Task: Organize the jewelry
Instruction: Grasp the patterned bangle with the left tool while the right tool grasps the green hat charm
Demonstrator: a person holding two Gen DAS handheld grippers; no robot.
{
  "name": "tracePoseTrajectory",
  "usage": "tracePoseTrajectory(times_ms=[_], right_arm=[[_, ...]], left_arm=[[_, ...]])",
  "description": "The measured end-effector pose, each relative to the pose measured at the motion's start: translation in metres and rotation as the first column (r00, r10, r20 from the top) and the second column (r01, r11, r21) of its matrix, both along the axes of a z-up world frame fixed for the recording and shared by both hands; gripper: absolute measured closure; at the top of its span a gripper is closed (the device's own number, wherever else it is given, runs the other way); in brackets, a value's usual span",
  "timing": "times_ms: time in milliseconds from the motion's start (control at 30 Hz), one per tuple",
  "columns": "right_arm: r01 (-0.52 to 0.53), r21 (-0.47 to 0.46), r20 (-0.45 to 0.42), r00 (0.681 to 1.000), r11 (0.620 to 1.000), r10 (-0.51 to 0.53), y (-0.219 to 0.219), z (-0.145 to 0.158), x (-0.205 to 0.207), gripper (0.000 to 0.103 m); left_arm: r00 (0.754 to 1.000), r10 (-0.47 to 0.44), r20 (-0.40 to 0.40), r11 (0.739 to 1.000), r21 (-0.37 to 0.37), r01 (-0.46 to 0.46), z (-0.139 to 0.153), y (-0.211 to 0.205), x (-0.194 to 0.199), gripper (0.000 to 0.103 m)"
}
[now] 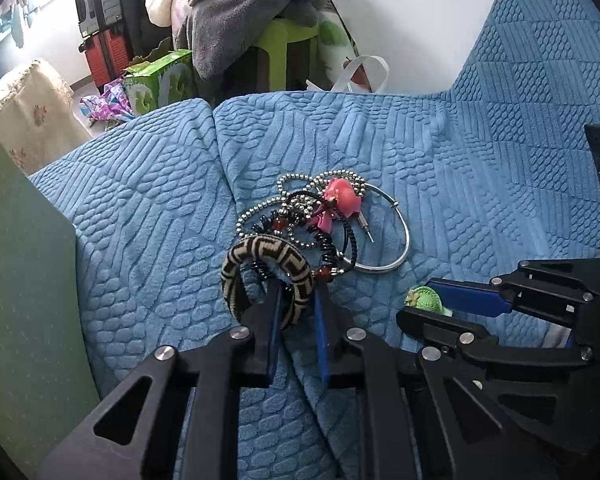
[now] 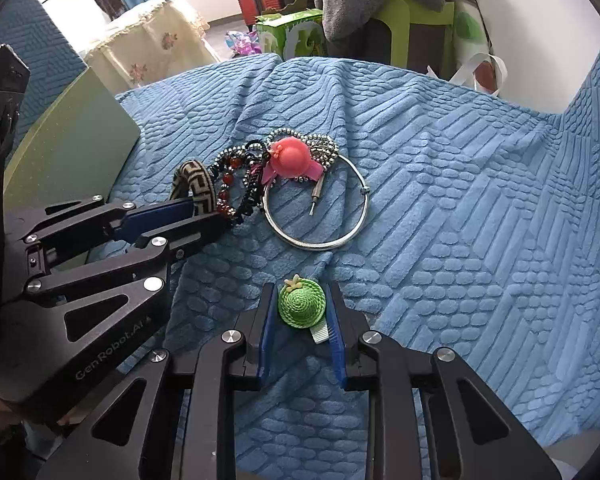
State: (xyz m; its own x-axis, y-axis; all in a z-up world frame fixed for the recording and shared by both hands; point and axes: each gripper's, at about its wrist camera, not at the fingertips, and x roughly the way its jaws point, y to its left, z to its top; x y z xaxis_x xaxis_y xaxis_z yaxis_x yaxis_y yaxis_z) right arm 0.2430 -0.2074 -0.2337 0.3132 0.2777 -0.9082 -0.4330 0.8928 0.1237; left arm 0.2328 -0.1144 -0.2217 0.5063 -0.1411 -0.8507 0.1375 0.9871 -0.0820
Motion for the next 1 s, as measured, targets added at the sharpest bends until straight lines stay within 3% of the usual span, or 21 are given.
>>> tracePoseTrajectory(times_ms=[400,733,1000], right_arm=[[0.016,-0.005,0.029,0.999,1.000,-0.016,0.002,0.017,-0.006,0.082],[0.068,0.031,0.098,0.993,0.997,-0.071,0.006,0.057,-0.015,0.082],[0.098,0.093,0.158,0.981,0.991,-0.112,0.011,0.101,-0.030,0.082]], left_arm=[[0.999,0.051,0.002,0.989,-0.139,-0.050,0.018,0.021,-0.010,0.096],[0.996,0.081,-0.021,0.969,-0.231,-0.084,0.050,0.048,-0.019,0.096],[0.997,0.080,-0.006,0.971,-0.224,-0.079,0.077,0.059,-0.029,0.096]])
